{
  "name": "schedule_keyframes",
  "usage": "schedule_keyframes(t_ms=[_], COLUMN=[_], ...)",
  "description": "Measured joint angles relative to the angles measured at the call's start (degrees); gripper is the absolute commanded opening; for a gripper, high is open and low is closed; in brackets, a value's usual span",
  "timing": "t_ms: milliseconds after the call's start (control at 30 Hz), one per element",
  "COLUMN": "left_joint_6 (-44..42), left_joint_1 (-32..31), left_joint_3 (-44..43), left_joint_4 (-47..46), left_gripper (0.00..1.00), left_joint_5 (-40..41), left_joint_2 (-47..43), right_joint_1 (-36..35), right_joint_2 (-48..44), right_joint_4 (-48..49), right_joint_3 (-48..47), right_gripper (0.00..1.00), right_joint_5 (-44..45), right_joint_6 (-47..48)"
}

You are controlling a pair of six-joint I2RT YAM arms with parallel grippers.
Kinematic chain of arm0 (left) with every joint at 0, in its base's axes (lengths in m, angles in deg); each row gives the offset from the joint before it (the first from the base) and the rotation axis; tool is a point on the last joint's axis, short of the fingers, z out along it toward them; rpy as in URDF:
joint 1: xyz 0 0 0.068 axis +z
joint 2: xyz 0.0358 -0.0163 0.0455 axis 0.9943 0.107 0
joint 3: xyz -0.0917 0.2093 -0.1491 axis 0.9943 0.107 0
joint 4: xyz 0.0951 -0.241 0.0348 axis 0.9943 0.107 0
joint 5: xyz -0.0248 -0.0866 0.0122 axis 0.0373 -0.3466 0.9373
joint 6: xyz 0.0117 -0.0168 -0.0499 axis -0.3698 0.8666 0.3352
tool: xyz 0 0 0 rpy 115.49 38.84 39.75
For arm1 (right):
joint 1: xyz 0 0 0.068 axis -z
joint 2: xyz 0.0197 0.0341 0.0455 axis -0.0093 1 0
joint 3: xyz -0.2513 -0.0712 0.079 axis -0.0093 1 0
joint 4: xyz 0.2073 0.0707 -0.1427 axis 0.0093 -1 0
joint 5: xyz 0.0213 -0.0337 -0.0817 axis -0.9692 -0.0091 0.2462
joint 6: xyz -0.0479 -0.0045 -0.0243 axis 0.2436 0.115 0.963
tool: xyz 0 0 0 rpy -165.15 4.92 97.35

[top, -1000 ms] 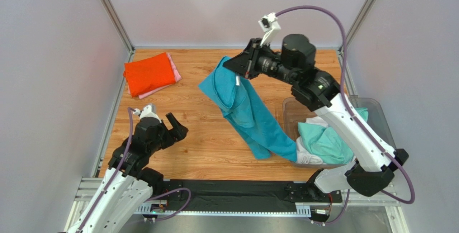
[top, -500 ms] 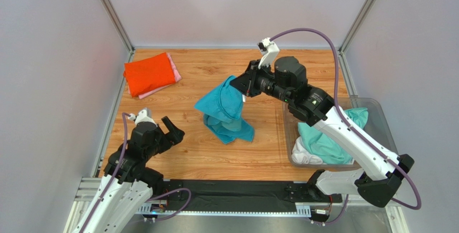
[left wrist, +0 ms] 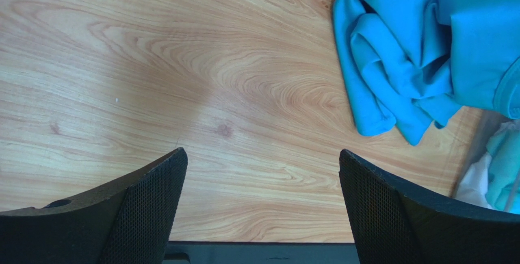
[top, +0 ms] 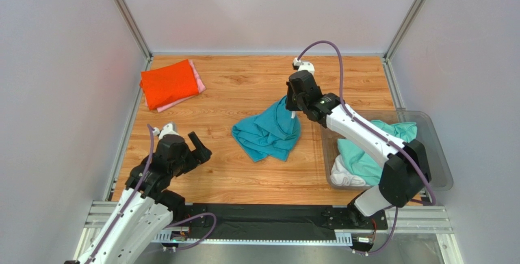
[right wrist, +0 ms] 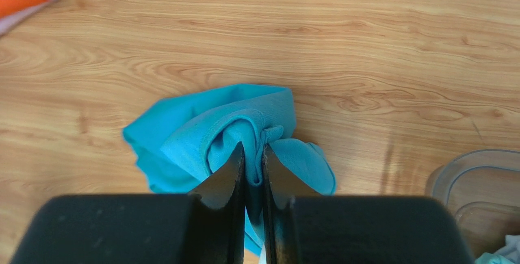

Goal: Fold and stack the t-shirts
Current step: Move the tshirt to the center of the board, then flatten the tshirt out

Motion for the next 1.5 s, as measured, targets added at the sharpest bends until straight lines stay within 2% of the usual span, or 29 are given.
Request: schedule_keyframes(t_ms=[133,167,200,233,333,367,567,767,900,933,1100,1233,1333,1367,1500], left_joint_6=[-0.7,-1.01,-1.46,-1.97,-2.93,-3.15,-6.29,-9.53,-11.32,-11.61,-12.68,-12.76,-12.7,-12.74,-13.05], left_joint_1=[0.0,0.0,0.0,0.0,0.02,0.07,2.43,3.61,3.67,3.67,3.67,3.78,3.76,3.78,3.8], left_joint_3=[1.2,1.22,1.22,1.2,1.2,1.18,-2.08,-9.2,-13.29,-14.05,-16.33,-17.84,-18.8,-19.1,-19.71], left_joint_4=[-3.54,-4.5,-5.81,-7.32,-11.3,-12.44,-19.87,-27.91,-31.28,-32.06,-34.01,-36.26,-37.33,-37.75,-39.12], left_gripper=[1.0,1.0,1.0,1.0,1.0,1.0,0.99,0.85,0.67,0.59,0.52,0.37,0.17,0.0,0.0], left_joint_5=[-1.05,-1.33,-1.46,-1.51,-0.39,0.24,-0.2,-6.43,-11.26,-12.17,-16.15,-19.8,-21.92,-22.49,-24.44], left_joint_2=[5.9,7.48,9.51,11.56,17.49,19.3,34.64,48.33,56.43,58.25,65.11,67.98,70.2,70.82,72.24], right_joint_1=[1.01,1.18,1.25,1.29,1.31,1.31,0.52,-3.26,-3.72,-3.69,-3.72,-3.72,-3.72,-3.72,-3.82], right_joint_2=[5.07,6.56,7.85,9.22,11.13,11.13,6.14,-8.55,-16.0,-17.33,-19.17,-20.48,-20.83,-20.79,-19.96], right_joint_4=[-0.35,-0.79,-1.44,-2.49,-5.64,-6.62,-9.25,-7.39,-5.38,-4.83,-4.11,-3.69,-2.84,-2.51,-0.33], right_joint_3=[-0.11,-0.35,-0.7,-1.2,-2.89,-3.3,-3.45,4.52,11.65,13.75,18.27,20.39,21.09,21.38,23.06], right_gripper=[0.23,0.42,0.53,0.71,0.9,1.0,1.0,1.0,1.0,1.0,1.0,1.0,0.99,0.99,0.95], right_joint_5=[3.04,3.82,4.57,5.57,7.91,8.55,10.03,8.44,3.41,1.75,-3.13,-4.66,-5.46,-5.77,-6.91], right_joint_6=[0.72,0.92,0.85,1.05,1.55,1.49,1.62,1.44,1.42,1.38,1.18,0.87,0.28,-0.11,-1.53])
